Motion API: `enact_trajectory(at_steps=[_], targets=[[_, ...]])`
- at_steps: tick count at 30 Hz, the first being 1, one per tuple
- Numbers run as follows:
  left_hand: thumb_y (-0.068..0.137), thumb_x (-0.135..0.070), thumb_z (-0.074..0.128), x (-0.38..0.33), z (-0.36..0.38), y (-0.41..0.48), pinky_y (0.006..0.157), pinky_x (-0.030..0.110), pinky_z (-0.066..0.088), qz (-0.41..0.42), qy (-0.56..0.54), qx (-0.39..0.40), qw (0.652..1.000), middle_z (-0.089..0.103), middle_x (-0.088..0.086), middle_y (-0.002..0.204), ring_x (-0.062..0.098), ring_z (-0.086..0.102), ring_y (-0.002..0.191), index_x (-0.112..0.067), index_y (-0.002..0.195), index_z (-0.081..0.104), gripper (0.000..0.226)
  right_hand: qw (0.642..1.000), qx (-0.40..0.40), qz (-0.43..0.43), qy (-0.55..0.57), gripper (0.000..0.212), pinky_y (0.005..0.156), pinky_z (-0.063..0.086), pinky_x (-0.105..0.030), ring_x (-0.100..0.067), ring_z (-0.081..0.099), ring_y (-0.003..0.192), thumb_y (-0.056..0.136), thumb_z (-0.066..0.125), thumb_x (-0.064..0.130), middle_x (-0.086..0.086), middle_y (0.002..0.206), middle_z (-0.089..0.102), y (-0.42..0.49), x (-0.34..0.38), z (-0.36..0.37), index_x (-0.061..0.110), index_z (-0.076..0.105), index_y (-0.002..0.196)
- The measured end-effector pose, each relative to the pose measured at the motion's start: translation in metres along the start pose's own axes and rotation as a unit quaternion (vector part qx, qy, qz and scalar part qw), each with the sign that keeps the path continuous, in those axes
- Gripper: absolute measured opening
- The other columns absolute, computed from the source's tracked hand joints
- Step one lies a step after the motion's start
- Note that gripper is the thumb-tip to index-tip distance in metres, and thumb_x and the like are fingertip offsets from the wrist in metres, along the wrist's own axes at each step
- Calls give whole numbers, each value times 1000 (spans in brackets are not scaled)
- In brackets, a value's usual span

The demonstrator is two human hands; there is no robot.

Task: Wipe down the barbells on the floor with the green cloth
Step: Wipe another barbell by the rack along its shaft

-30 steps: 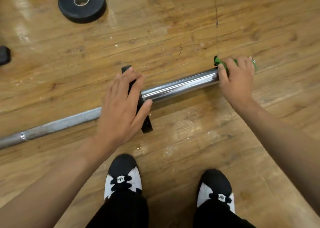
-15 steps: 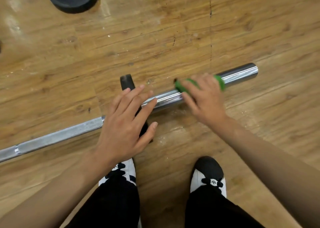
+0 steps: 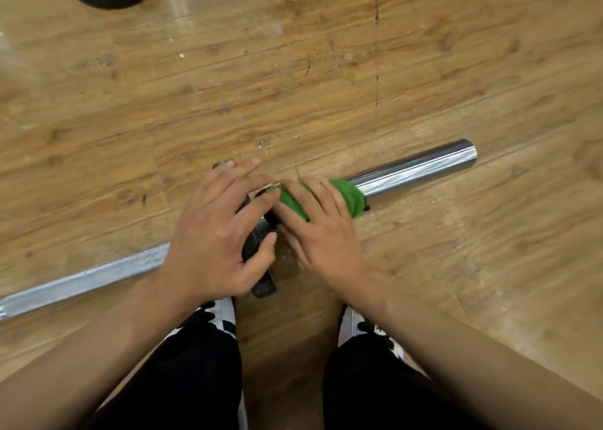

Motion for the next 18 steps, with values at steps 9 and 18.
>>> enact_trajectory(at_steps=[9, 18], targets=[[94, -33, 53, 23, -1, 11, 123, 50, 26, -57, -40, 11, 998, 58, 20, 143, 37, 43, 146, -3, 130, 68, 49, 957, -109, 252, -90, 36, 115, 32, -55, -39, 55, 121, 104, 45, 29, -14, 128, 64, -20, -205, -67, 12, 71, 122], [106, -38, 32, 65, -3, 32, 119, 62, 27, -123, -41, 45, 991, 47, 18, 155, 35, 30, 154, -9, 140, 62, 53, 997, -40, 60, 18, 45, 127, 17, -50, -33, 36, 149, 107, 45, 32, -8, 156, 50, 30, 4, 12, 22, 55, 150]])
Point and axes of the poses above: each hand's wrist, its own y-axis towards the middle knuckle, its own z-axis out of the palm, x = y × z, the point moved 9 cm from there along y, towards the middle knuckle
